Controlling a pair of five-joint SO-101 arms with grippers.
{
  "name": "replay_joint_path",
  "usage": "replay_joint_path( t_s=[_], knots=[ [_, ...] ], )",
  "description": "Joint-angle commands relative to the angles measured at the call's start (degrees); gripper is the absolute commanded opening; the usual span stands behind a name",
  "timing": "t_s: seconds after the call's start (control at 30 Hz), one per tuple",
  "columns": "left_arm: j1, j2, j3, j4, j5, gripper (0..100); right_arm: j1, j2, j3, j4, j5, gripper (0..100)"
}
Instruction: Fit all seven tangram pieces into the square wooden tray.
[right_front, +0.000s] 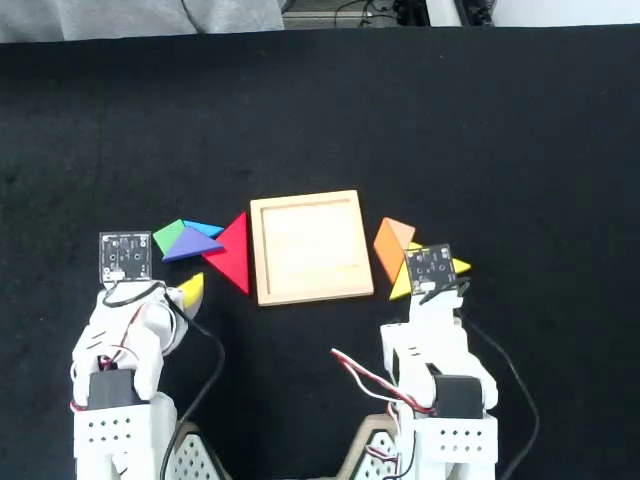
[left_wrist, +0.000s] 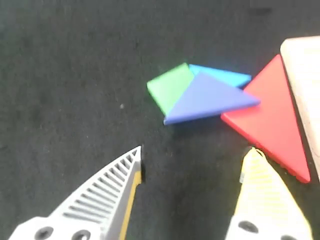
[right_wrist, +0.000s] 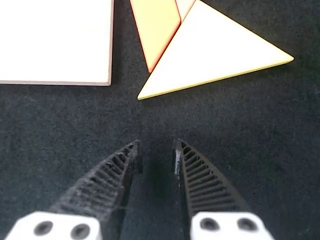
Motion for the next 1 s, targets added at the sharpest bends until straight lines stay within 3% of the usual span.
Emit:
replay_joint_path(
  t_s=[0.0, 0.13, 0.53, 0.67, 0.83, 0.97],
  knots=[
    [-1.01, -0.62, 1.1, 0.53, -0.35, 31, -0.09, -5.05, -0.04, 0.18, 0.35, 10.9],
    [-1.1, -0.62, 1.1, -2.64, -0.35, 31, 0.26, -5.05, -0.04, -7.12, 0.18, 10.9],
    [-4.53, -0.62, 1.1, -3.43, -0.44, 31, -0.09, -5.05, -0.04, -50.81, 0.09, 10.9],
    [-5.14, -0.62, 1.1, -3.78, -0.44, 31, -2.81, -4.62, -0.04, -53.36, 0.0, 10.9],
    [-4.7, -0.62, 1.1, -3.78, -0.09, 31, -11.6, -4.62, -0.04, -52.04, 0.0, 11.0],
    [-5.14, -0.62, 1.1, -4.31, 0.0, 31, -18.2, -4.62, -0.04, -57.49, -0.09, 11.1]
  ],
)
